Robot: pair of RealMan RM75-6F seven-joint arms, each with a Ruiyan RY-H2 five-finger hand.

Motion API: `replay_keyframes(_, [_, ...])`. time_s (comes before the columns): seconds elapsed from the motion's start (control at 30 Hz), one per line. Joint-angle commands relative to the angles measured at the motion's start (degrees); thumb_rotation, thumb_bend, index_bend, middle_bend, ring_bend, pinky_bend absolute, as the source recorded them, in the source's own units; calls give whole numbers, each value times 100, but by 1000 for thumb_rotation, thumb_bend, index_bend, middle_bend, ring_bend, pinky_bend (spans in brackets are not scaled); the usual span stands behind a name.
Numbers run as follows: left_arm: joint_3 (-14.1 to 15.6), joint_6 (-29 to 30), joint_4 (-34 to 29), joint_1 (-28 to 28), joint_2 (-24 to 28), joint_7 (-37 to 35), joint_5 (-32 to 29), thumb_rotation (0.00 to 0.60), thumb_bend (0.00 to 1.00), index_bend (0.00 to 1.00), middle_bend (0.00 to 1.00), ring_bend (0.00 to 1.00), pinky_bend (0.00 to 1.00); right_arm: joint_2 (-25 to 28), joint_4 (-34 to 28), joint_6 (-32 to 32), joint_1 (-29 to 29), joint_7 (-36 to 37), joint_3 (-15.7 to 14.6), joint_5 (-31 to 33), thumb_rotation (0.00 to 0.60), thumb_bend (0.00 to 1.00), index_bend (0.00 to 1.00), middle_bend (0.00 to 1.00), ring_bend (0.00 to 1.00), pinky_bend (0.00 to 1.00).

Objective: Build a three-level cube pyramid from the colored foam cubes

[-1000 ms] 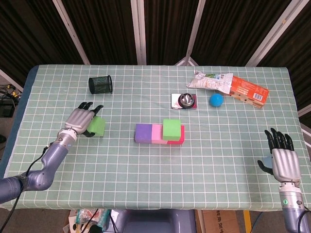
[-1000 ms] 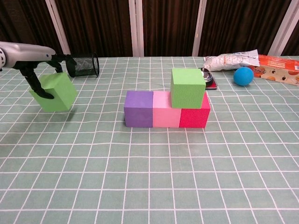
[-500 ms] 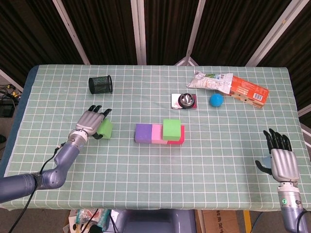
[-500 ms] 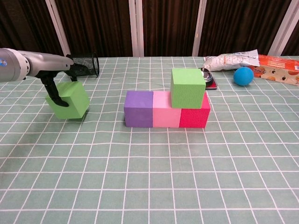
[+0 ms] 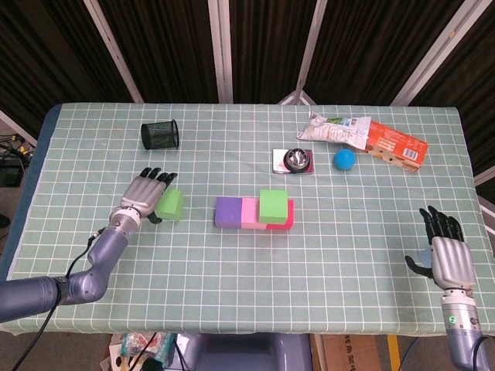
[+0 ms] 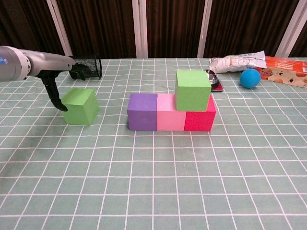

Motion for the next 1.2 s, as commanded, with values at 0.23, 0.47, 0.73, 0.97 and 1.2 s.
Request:
replay_keyframes(0.23, [52,-262,394,-70,-59,-234,195,600,169,0,205,37,11,-12,-19,-44,-10,11,50,93,600,253,0,0,0,0])
replay_keyframes(0.47, [123,-432,556,-100,-105,-362,249,600,170,0,222,37,12,-17,-25,-63,-15,-11,63,123,600,253,0,0,0,0])
replay_keyframes(0.73, [159,-493,703,-112,-167,-545,494,600,170,0,236,37,12,-17,-72,-109,-21,-36,76,187,600,253,0,0,0,0])
replay_keyframes(0.97, [205,-613,845,-130,-239,-668,748,600,170,0,255,37,13,-23,-96,-107,-26,-65,84,200,600,253,0,0,0,0])
replay_keyframes(1.2, [183,-730,942,-140,-270,-887,993,600,179,0,288,37,14,-25,-107,-119,-33,-58,89,215,600,253,0,0,0,0])
